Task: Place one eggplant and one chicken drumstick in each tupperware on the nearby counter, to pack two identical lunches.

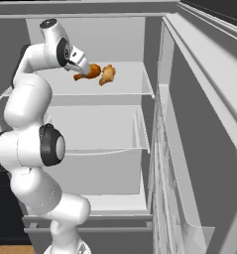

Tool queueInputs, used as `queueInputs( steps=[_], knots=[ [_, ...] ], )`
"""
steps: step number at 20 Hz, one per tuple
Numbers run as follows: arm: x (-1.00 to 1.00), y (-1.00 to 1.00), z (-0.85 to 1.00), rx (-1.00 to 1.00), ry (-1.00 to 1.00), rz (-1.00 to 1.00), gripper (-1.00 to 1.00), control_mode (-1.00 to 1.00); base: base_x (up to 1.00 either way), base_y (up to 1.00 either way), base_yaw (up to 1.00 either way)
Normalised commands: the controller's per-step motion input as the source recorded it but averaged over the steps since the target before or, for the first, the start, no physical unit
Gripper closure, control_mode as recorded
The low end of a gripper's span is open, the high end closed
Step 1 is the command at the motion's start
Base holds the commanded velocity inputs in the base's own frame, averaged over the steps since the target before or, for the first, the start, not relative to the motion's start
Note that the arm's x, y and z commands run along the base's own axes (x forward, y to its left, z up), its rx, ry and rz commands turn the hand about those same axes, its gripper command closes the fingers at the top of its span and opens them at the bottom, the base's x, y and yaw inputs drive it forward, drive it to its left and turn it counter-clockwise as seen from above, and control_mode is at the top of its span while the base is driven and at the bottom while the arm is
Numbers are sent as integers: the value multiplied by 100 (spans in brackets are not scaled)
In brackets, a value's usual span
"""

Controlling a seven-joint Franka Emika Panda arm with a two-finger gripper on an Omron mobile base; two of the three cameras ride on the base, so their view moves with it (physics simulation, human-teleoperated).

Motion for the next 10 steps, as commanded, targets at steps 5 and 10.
queueInputs(
  steps=[5,10],
  knots=[
    [16,-33,-5,0,14,-12,-100,-100,0,0,0],
    [-5,-16,-16,0,1,-12,-100,-100,0,0,0]
  ],
)
